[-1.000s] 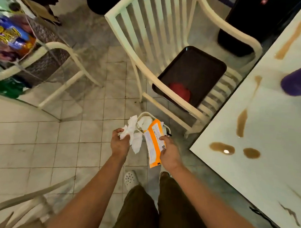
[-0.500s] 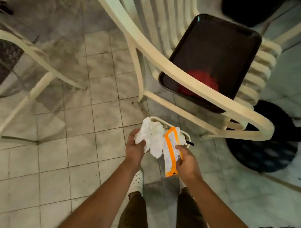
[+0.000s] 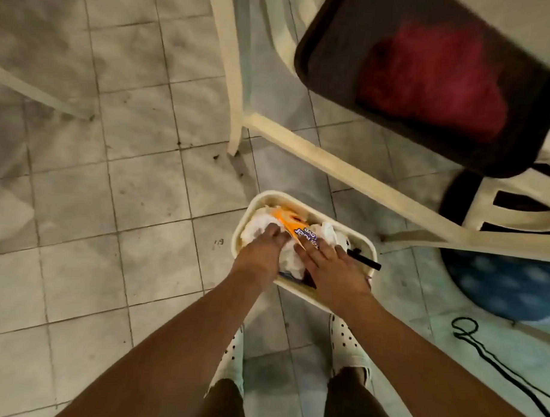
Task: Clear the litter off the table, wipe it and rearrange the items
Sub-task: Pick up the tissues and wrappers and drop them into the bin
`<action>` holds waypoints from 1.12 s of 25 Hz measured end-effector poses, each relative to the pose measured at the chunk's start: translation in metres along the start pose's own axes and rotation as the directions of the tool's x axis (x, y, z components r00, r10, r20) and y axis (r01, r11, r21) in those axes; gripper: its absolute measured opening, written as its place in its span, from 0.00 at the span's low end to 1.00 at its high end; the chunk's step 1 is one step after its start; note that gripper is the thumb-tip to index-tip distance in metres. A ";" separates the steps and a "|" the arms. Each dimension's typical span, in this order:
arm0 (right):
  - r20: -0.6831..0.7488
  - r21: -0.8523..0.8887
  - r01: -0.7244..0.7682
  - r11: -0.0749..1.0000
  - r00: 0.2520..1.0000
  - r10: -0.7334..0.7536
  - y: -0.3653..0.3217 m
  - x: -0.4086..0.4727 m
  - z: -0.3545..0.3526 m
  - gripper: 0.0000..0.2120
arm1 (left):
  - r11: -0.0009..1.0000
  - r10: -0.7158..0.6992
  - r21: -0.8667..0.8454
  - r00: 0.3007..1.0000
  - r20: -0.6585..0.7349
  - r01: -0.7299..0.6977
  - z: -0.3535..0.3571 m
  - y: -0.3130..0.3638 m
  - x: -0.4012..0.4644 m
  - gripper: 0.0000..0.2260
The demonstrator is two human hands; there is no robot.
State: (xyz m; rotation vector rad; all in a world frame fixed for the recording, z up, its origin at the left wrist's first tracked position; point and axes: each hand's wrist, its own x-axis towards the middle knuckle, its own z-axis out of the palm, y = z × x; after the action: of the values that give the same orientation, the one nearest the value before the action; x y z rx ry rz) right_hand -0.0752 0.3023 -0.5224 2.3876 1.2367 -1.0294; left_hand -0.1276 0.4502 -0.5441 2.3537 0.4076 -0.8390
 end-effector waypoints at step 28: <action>-0.066 0.913 -0.150 0.380 0.863 0.501 -0.048 -0.206 -0.200 0.15 | 0.899 -0.144 -0.437 0.964 -0.224 0.033 -0.215 0.166 -0.230 0.15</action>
State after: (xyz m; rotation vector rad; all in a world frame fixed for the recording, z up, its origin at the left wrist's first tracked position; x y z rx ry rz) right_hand -0.0986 0.3100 -0.2320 3.5352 0.0784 -1.3819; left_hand -0.1235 0.4384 -0.1882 2.0351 0.7328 -0.4289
